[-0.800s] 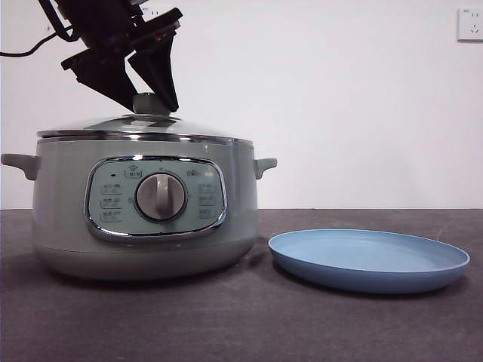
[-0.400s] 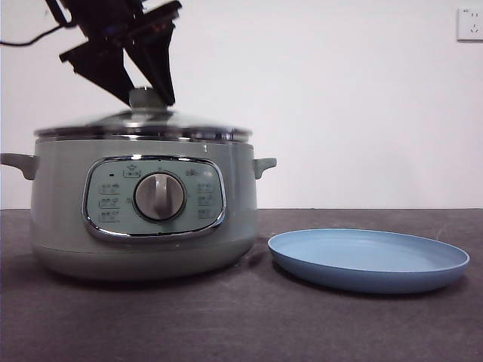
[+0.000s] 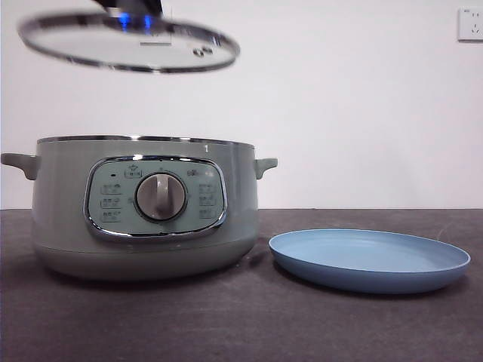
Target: Take the potato out from the steamer,put the potato on the plate,close the lid
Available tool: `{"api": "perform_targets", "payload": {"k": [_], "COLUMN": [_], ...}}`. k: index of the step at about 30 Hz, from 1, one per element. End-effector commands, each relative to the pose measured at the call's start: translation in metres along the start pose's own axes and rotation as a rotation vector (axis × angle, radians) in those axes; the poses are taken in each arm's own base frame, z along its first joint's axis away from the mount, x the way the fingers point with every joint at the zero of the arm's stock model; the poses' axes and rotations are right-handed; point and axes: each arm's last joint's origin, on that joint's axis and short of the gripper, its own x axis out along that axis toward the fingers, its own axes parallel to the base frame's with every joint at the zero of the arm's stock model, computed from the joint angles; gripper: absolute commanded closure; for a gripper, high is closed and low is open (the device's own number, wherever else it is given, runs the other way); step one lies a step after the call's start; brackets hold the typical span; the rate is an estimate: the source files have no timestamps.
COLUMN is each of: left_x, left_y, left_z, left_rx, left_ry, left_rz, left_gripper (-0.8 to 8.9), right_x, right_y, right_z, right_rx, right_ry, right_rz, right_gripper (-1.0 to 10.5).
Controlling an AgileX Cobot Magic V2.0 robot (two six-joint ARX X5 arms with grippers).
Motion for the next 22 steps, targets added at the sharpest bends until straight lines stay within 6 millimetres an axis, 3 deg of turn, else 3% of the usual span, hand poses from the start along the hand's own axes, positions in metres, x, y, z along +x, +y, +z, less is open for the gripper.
{"api": "perform_targets", "payload": {"k": [1, 5, 11, 22], "left_x": [-0.030, -0.055, -0.085, -0.152], "left_y": [-0.002, 0.001, 0.014, 0.041], "left_z": [0.003, -0.004, -0.022, -0.054], "left_rx": [0.059, 0.072, 0.042, -0.141], "left_ry": [-0.036, 0.007, 0.071, -0.027], "left_rz": [0.005, 0.095, 0.370, 0.604], "left_gripper": [8.21, 8.21, 8.22, 8.22], "right_x": [0.013, 0.037, 0.079, 0.167], "right_y": [-0.002, -0.003, 0.004, 0.041], "right_z": [0.000, 0.000, 0.009, 0.018], "right_rx": [0.020, 0.026, 0.002, -0.119], "right_ry": [0.027, 0.080, 0.145, 0.280], "right_rz": [0.022, 0.065, 0.096, 0.043], "right_gripper": [3.2, 3.2, 3.2, 3.2]}}
